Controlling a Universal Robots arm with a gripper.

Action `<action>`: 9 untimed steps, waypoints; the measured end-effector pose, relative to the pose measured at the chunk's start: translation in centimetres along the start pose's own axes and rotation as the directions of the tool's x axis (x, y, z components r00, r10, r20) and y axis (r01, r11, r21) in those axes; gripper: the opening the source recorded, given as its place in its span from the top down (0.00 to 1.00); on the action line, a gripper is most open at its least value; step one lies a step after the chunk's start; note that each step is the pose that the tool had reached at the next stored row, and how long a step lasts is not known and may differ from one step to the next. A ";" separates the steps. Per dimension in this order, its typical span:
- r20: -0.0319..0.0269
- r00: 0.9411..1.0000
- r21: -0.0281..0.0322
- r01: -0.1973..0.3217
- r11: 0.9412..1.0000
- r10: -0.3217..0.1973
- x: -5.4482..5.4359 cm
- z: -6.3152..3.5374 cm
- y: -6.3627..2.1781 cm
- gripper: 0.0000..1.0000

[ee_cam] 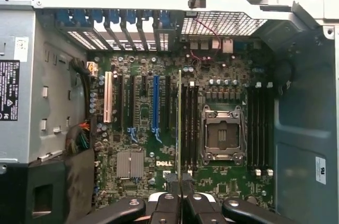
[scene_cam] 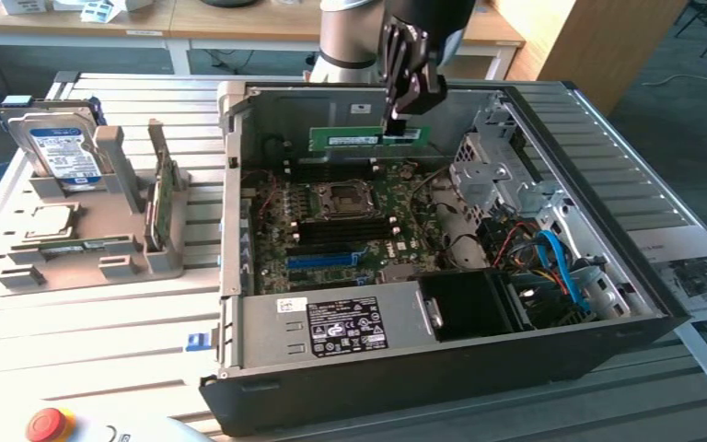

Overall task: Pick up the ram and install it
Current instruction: 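Pick up the ram and move it above insertion slot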

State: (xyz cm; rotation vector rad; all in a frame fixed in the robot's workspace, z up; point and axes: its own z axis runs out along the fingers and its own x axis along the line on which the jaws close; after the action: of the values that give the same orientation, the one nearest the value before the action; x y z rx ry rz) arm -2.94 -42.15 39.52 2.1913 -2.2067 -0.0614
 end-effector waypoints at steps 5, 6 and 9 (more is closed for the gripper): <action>0.000 1.000 0.000 0.000 1.000 0.000 -0.8 0.04 -0.14 0.88; 0.000 1.000 0.000 0.000 1.000 0.000 -0.9 0.05 -0.15 0.88; 0.000 1.000 0.000 0.000 1.000 0.000 -1.1 0.06 -0.17 0.88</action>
State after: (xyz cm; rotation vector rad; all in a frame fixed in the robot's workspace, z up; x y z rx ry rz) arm -2.76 -41.05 39.45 2.1912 -2.2065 -0.0617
